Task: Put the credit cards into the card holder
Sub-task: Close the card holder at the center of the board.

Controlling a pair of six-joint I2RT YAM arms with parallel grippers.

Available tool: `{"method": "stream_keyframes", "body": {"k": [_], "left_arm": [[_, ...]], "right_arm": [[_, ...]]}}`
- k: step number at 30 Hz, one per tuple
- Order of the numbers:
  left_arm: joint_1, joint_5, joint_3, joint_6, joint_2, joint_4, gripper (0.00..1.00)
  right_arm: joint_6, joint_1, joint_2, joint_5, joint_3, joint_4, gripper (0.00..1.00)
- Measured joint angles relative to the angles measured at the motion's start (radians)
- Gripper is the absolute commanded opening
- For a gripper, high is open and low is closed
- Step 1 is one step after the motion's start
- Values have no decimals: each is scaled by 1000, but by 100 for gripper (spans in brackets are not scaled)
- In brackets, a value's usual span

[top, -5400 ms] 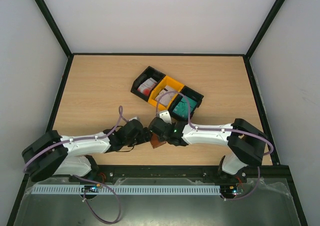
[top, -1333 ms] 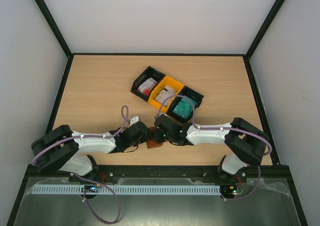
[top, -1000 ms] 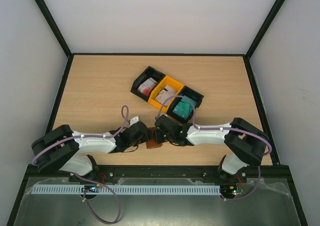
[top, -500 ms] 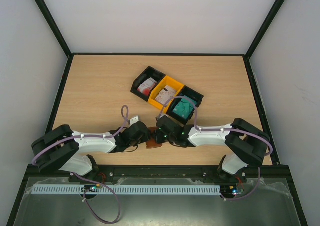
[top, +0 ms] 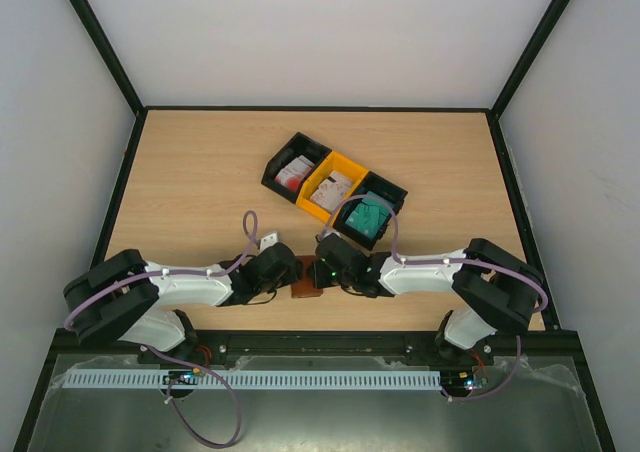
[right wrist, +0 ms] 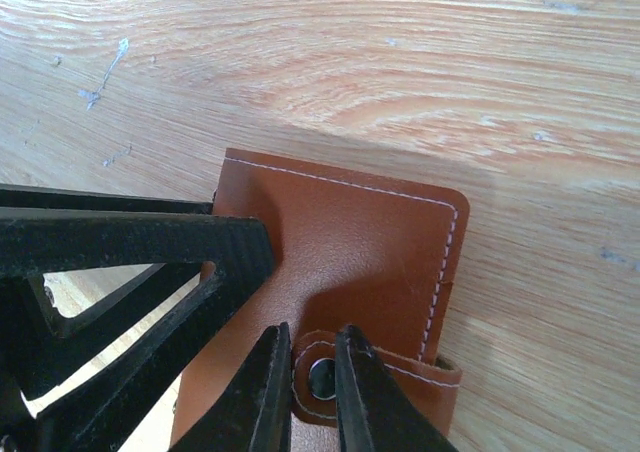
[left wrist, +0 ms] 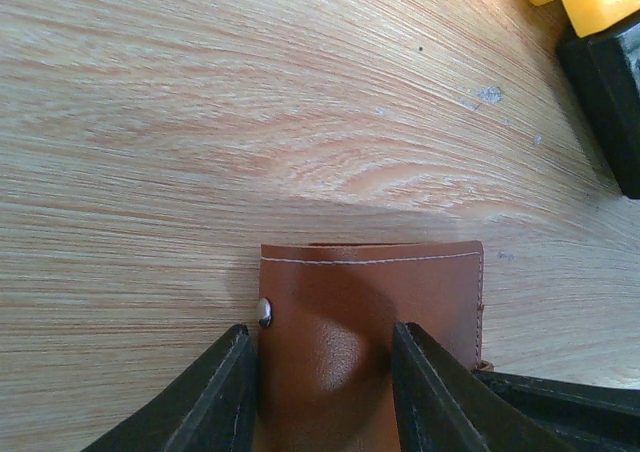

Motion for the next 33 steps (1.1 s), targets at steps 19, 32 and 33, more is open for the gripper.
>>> {"method": "stream_keyframes", "body": {"k": [19,32,33], "left_arm": [[0,1,0,0,8,13,39],[0,4,0,-1,17,30,38],[0,4,0,-2,17,31,38]], "right_arm": [[-2,14,2,2,-8,20,2],[43,79,23,51,-99,195,2],[49,83,23,58,-110,214,2]]}}
